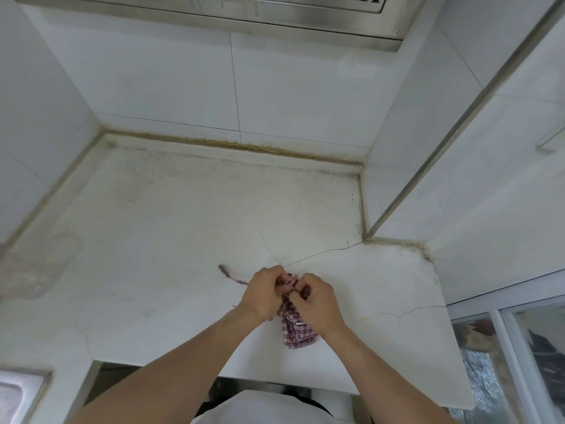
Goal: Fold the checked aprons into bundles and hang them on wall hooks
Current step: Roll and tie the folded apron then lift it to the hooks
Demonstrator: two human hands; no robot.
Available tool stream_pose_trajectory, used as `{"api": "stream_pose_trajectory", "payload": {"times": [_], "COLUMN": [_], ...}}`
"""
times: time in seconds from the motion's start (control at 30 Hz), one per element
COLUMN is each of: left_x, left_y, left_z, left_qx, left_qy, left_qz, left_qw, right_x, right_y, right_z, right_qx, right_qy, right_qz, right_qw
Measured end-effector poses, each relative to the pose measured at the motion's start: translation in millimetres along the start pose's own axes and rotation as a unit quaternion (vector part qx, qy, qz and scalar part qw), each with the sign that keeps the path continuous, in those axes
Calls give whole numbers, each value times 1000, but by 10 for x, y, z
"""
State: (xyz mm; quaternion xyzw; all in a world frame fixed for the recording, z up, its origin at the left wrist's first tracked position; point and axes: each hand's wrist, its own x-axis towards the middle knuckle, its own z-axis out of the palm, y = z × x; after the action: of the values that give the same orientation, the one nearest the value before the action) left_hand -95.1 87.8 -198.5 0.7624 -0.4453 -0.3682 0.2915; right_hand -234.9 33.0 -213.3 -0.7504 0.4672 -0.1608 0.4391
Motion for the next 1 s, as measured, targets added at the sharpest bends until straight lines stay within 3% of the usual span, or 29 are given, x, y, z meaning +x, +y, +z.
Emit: {"api": "stream_pose_trajectory", "payload": {"times": [0.2,0.3,0.4,0.63,0.77,1.0], "left_x": [69,57,29,10,1,-34], "left_y": [42,57,104,102,57,32], "left_z": [-201,-220,-221,-103,-26,23], "left_qx": [-83,-132,-197,-191,-106,-76], "left_qy": [-111,-117,-116,-33,53,77], "left_qz": [-117,-154,-180,-194,-175,-183], "left_qw": [983,972,957,962,977,977], "right_x": [-76,-128,-145,-151,-144,-126], "right_y": [29,71,71,62,84,63], "right_z": [54,64,52,50,15,-117], "right_qx": [-95,-137,-86,-27,-43,-66], "right_qy": [64,50,40,-2,-17,-177], "right_qz": [-94,-129,-104,-85,-67,-65], "right_qw": [989,981,990,996,997,980]}}
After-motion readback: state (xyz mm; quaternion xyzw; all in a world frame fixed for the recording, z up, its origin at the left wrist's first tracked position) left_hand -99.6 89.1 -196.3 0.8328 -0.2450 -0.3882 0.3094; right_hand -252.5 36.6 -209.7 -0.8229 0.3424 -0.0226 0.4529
